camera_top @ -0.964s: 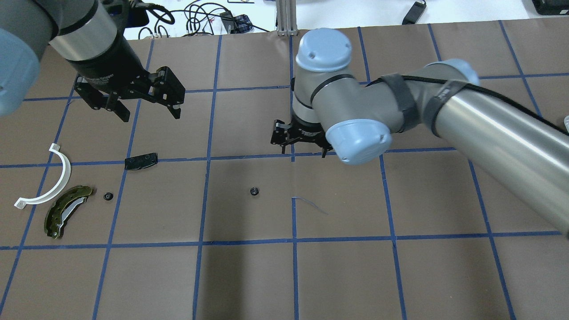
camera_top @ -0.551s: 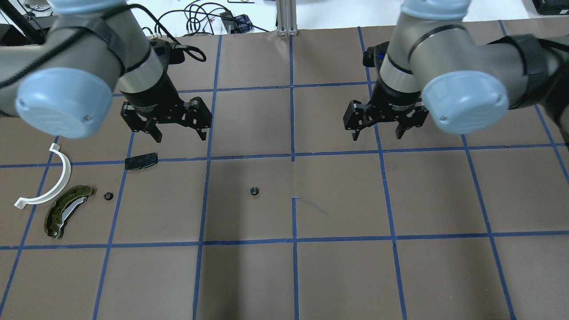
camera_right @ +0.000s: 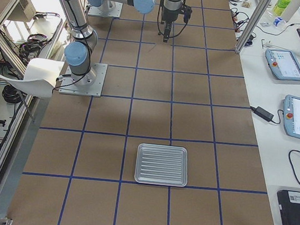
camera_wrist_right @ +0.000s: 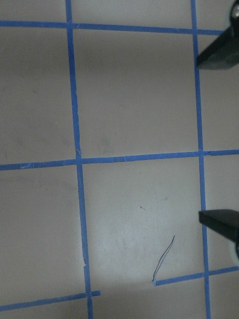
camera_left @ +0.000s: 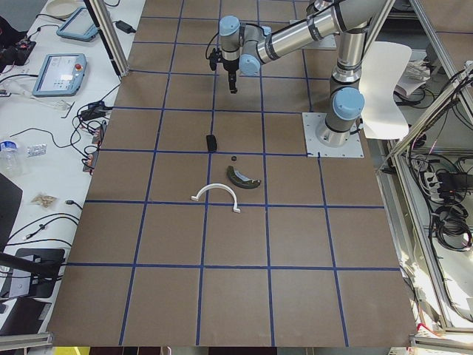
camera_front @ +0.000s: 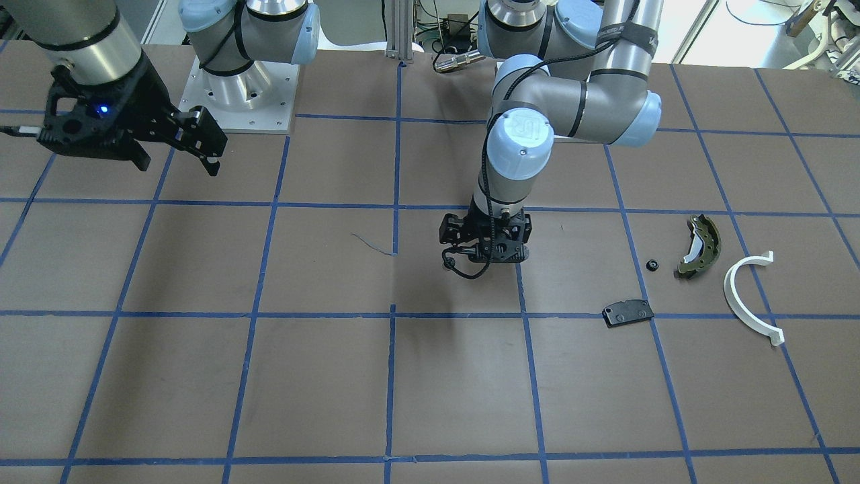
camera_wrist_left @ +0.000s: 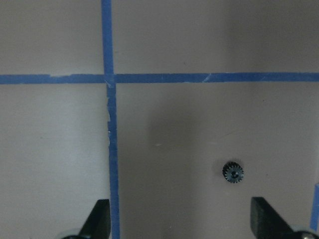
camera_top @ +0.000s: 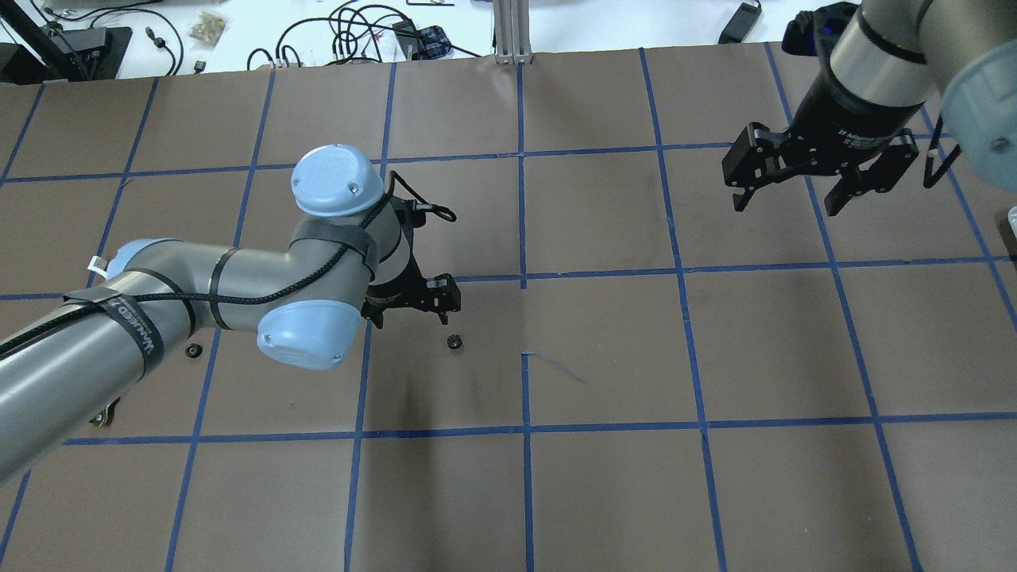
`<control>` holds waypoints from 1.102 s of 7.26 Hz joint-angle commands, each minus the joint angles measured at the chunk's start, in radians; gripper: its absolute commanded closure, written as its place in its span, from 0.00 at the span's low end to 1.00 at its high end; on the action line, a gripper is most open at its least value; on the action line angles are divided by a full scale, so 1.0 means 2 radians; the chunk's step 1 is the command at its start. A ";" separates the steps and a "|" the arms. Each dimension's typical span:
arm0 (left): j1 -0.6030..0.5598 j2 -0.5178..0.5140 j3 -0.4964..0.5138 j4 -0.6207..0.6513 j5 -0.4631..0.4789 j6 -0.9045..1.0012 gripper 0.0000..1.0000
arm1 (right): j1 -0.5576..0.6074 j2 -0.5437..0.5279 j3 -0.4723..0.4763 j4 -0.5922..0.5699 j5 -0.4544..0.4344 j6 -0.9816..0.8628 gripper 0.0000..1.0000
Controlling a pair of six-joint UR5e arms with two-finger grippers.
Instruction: Place bearing gear from tray to pile
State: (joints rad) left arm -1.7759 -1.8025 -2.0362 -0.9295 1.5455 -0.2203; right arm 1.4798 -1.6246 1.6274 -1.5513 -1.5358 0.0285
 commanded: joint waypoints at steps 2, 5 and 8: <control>-0.034 -0.029 -0.013 0.032 0.001 -0.023 0.00 | 0.022 0.015 -0.037 0.039 0.004 0.022 0.00; -0.035 -0.041 -0.013 0.049 0.001 -0.028 0.07 | 0.042 0.017 -0.019 0.033 0.003 0.022 0.00; -0.035 -0.067 -0.014 0.088 0.001 -0.028 0.17 | 0.040 0.018 -0.011 0.033 -0.005 0.021 0.00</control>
State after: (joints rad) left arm -1.8454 -1.9215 -2.0637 -0.7751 1.5438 -0.2795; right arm 1.5607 -1.5891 1.6023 -1.4850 -1.5441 0.0689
